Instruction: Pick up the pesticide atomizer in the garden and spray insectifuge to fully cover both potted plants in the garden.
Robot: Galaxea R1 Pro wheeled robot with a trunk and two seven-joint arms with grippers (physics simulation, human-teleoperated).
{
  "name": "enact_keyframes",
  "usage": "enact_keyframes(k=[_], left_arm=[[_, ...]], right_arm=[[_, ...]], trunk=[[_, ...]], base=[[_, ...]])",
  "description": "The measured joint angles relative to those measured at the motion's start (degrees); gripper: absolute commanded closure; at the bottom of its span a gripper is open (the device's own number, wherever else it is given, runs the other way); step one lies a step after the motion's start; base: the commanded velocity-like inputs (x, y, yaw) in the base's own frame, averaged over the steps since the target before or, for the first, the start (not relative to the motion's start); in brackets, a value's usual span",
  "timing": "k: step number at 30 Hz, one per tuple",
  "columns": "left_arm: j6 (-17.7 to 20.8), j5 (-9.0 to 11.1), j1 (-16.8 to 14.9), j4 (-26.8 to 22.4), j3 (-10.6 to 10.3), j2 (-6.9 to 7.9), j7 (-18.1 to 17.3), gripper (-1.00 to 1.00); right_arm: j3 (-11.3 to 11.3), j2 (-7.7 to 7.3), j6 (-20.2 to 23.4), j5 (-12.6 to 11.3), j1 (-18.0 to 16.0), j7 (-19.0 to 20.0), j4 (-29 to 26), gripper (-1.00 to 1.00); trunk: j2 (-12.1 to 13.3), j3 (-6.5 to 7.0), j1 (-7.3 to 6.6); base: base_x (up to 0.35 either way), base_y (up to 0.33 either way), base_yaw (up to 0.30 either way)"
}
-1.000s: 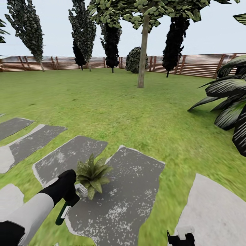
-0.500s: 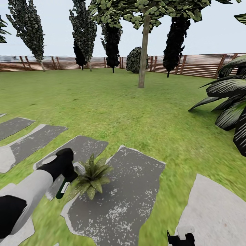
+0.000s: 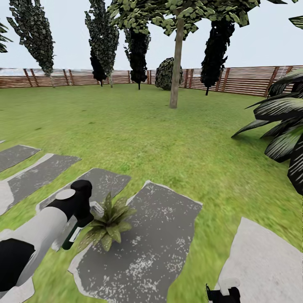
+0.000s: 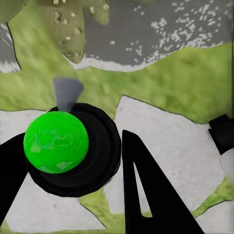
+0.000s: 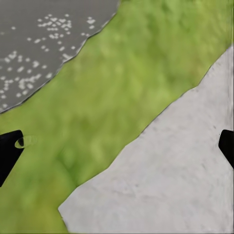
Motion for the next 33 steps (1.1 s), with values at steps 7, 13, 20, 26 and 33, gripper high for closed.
enact_keyframes(k=[7, 13, 20, 26, 33], left_arm=[[0.0, -0.1, 0.0, 0.1, 0.0, 0.22, 0.1, 1.00], [0.0, -0.1, -0.3, 0.1, 0.0, 0.58, 0.2, 1.00], [0.1, -0.1, -0.3, 0.2, 0.0, 0.57, 0.2, 1.00], [0.1, -0.1, 0.2, 0.2, -0.1, 0.33, 0.4, 1.00], [0.1, -0.1, 0.3, 0.2, -0.5, 0.34, 0.4, 1.00]], right_arm=[[0.0, 0.06, 0.0, -0.1, 0.0, 0.0, -0.1, -1.00], [0.0, 0.08, 0.0, -0.1, 0.0, 0.0, 0.0, -1.00], [0.0, 0.08, 0.0, -0.1, 0.0, 0.0, 0.0, -1.00], [0.0, 0.08, 0.0, -0.1, 0.0, 0.0, 0.0, -1.00], [0.0, 0.11, 0.0, -0.1, 0.0, 0.1, 0.0, -1.00]], trunk=[[0.0, 0.00, 0.04], [0.0, 0.00, 0.00], [0.0, 0.00, -0.02], [0.0, 0.00, -0.01], [0.0, 0.00, -0.01]], base=[[-0.111, -0.218, 0.010], [-0.028, -0.004, 0.246], [0.299, 0.124, 0.091], [0.311, -0.066, 0.036], [0.246, -0.184, 0.253]])
